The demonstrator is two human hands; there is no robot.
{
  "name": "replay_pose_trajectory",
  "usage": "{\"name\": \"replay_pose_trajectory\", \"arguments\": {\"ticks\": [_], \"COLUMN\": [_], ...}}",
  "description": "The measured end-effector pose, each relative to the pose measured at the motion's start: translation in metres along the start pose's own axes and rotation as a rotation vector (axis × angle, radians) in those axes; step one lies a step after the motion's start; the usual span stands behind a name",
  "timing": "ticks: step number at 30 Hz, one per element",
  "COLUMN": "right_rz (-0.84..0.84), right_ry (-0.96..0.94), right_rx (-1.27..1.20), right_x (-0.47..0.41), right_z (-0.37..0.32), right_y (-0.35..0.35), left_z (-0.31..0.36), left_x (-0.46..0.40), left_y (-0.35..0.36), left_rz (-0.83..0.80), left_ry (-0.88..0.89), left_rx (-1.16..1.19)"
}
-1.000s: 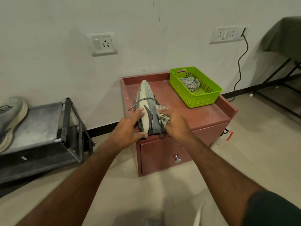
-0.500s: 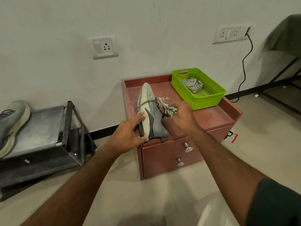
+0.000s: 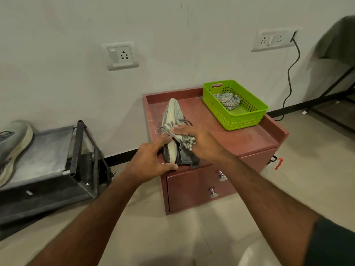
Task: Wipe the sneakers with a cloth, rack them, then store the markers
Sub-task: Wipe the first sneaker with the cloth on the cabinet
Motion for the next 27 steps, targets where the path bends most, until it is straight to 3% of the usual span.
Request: {"name": "replay_pose_trajectory", "arguments": {"ticks": [4,6,9,11,14,17,20,21,24,25,27], "right_rz": [0.21,0.281,0.095,0.054,0.198,0.277,0.065,0.019,0.138,0.179,0.21], "right_ry": [0.312,0.197,0.006,0.064,0.253,0.153,-0.035,-0.027,0.171,0.224,0.151], "right_rx": [0.245,0.128,-0.027,0.034,0.291,0.12,-0.085,-0.06,0.167,0.18,0.053], "right_x": [0.006,0.01,0.005,-0.004,-0.003,0.006,0.011,0.01,0.006,0.01,0.012], "right_z": [0.036,0.027,-0.004,0.008,0.035,0.024,-0.011,-0.012,0.019,0.024,0.02], "right_y": [-0.028,-0.034,-0.011,-0.001,-0.021,-0.035,-0.015,-0.01,-0.028,-0.035,-0.037], "left_z": [0.002,0.001,0.0,0.001,0.003,0.0,0.0,0.001,0.002,0.002,0.002], "left_x": [0.002,0.002,0.001,0.0,0.002,0.001,0.001,0.0,0.002,0.001,0.0], "left_y": [-0.002,-0.001,-0.001,0.002,0.001,0.0,0.001,0.002,0.002,0.002,0.001], "left_rz": [0.023,0.021,0.024,0.01,0.019,0.01,0.014,0.012,0.017,0.014,0.004], "left_ry": [-0.021,-0.015,0.0,0.009,0.01,0.008,0.008,0.009,-0.001,-0.002,0.001], "left_rx": [0.017,0.026,0.016,-0.004,0.026,0.043,0.029,0.022,0.049,0.052,0.052]}}
Point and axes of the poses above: each hand's wrist, its own x-axis away from the middle knuckle, its own y-axis out of the palm, z = x × y, the point moved 6 cm from there along -x, towards the middle knuckle, and after that the axes turned 6 degrees about y, right-handed, at the moved point
